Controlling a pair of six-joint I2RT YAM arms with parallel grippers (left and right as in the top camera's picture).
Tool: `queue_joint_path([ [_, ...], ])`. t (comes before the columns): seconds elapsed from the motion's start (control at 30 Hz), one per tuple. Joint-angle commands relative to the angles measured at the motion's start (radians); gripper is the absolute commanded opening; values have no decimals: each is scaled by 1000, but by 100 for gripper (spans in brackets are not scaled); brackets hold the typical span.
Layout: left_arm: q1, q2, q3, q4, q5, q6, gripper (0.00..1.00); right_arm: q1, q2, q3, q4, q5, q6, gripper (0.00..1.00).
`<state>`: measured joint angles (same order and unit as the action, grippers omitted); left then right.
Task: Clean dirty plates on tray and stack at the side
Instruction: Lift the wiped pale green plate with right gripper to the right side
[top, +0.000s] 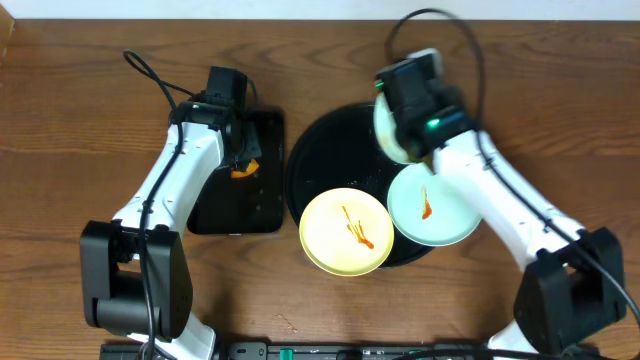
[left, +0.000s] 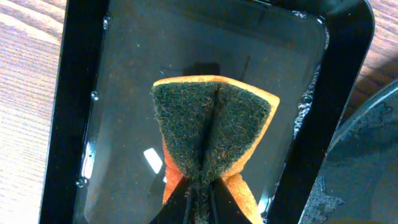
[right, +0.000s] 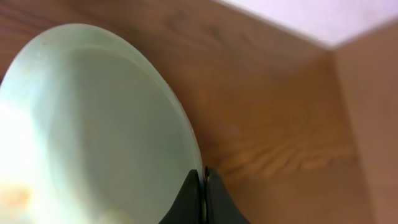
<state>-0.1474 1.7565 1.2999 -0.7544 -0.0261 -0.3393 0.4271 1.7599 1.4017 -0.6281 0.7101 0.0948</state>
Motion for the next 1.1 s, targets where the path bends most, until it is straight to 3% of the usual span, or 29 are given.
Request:
queue_joint_path([
  [0.0,2,2,-3,1,-9,6,8,-127,-42,11,-40,-124,132,1],
  [0.13,2,2,-3,1,-9,6,8,-272,-45,11,-126,-184,202,1],
  [0.63,1,2,-3,0,-9,6,8,-699,-35,-49,-237,-397,208,1],
  [0.97,2,2,-3,0,-8,6,8,-766,-35,-135,-176,-425,208,1],
  [1.07,2,2,-3,0,-8,6,7,-766,-35,-136,-159,-465,196,10],
])
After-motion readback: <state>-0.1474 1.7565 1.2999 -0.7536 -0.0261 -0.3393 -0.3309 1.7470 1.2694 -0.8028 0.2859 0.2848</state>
